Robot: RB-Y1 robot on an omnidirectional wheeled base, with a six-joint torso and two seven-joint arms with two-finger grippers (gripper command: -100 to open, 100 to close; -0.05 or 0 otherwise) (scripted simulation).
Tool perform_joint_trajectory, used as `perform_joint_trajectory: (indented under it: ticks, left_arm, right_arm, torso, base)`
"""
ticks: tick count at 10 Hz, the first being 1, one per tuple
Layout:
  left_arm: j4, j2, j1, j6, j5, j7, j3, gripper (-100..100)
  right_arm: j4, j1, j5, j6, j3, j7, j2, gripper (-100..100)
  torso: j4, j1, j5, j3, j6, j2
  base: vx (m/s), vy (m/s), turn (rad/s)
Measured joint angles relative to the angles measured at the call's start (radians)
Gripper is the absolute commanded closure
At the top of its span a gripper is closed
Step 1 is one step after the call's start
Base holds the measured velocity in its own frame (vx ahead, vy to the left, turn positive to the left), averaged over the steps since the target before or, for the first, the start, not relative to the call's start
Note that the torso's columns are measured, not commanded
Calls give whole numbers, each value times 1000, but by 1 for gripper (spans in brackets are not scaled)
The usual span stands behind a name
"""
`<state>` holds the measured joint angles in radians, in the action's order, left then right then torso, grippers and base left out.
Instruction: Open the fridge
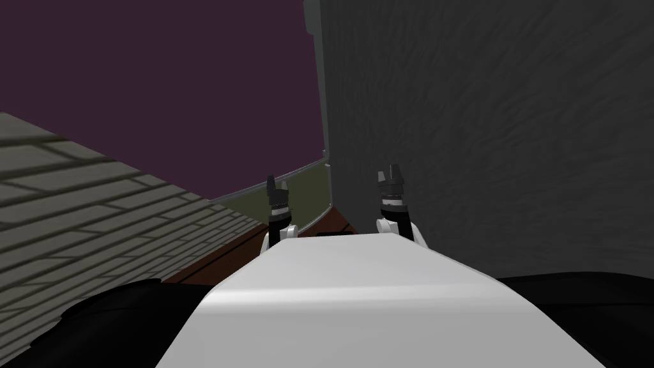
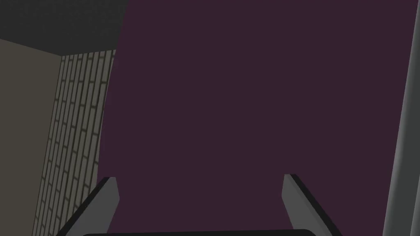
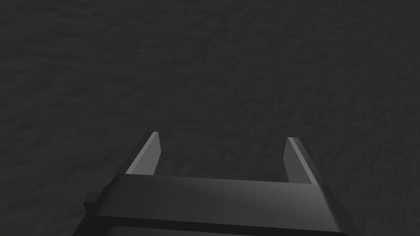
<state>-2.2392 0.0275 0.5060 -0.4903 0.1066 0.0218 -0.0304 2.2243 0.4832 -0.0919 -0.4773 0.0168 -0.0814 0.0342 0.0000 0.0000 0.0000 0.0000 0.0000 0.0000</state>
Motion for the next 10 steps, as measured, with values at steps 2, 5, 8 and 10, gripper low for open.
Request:
perform_joint_trajectory:
  ticks: [2,5,8,10]
  left_arm:
    - [0,0,0,0,0,0,0,0]
    - [0,0,0,0,0,0,0,0]
    - [0,0,0,0,0,0,0,0]
    - [0,0,0,0,0,0,0,-100]
  right_arm:
    - [0,0,0,0,0,0,0,0]
    - [0,0,0,0,0,0,0,0]
    - [0,0,0,0,0,0,0,0]
    - [0,0,0,0,0,0,0,0]
  torso:
    - [105,0,0,-209,0,104]
    - [322,0,0,-644,0,322]
    - [544,0,0,-1087,0,544]
    - [691,0,0,-1382,0,691]
  base:
    - [0,0,0]
    - [0,0,0]
    - [0,0,0]
    - [4,3,-4]
